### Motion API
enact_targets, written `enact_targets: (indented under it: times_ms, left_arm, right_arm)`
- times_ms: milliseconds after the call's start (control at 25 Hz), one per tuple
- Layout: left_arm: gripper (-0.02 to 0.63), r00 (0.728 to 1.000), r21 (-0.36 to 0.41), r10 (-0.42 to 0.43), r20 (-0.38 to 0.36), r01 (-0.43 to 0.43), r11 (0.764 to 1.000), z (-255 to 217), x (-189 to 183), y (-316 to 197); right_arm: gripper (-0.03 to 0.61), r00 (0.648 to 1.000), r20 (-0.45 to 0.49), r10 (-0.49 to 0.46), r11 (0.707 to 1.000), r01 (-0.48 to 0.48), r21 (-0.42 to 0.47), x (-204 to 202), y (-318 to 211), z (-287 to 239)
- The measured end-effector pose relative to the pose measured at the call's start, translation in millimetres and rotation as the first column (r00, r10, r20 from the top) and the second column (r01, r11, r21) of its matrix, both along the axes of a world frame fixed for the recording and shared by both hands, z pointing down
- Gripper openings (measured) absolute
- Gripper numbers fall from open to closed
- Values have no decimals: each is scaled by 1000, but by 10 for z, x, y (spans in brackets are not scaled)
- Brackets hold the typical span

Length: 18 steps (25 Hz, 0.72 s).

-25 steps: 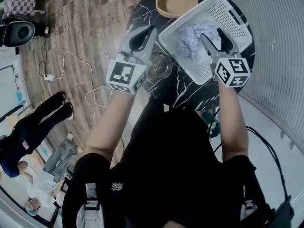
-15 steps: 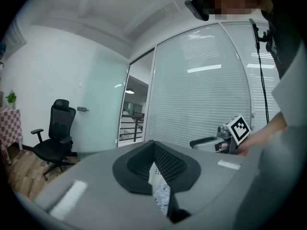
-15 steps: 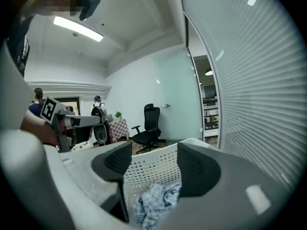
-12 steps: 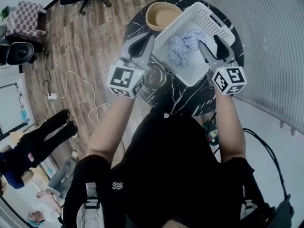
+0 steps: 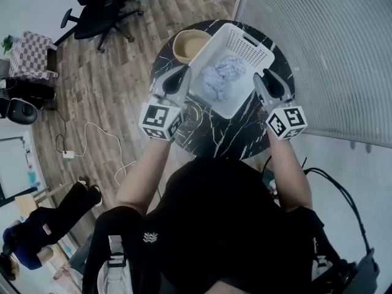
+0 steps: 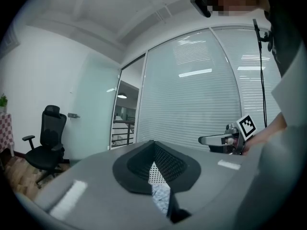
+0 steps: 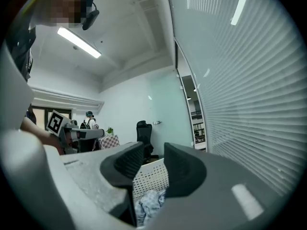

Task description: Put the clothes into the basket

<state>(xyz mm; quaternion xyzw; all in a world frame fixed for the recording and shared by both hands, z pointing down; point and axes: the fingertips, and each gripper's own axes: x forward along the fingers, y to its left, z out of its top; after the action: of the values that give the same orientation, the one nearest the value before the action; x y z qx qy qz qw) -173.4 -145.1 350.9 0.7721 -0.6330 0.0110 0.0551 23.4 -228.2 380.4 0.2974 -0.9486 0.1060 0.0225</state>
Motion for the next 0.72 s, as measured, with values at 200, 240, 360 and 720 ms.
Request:
enact_targets:
  times_ms: [200, 240, 360, 720]
  left_arm:
    - [5, 1000, 5, 9, 4, -9, 1000, -7, 147, 47]
    - [5, 1000, 4, 9, 3, -9, 1000, -3, 163, 52]
    - [5, 1000, 4, 6, 2, -6, 1000, 0, 203, 58]
    - [5, 1000, 10, 6, 23, -7, 1000, -59, 267, -29]
  right_arm:
    - [27, 999, 5, 47, 998, -47, 39, 233, 1, -163]
    - [2, 999, 1, 48, 998, -48, 45, 246, -2, -181]
    - [2, 998, -12, 54, 997, -53, 54, 277, -14, -216]
    - [2, 997, -7, 71, 997, -71, 20, 359, -124, -188]
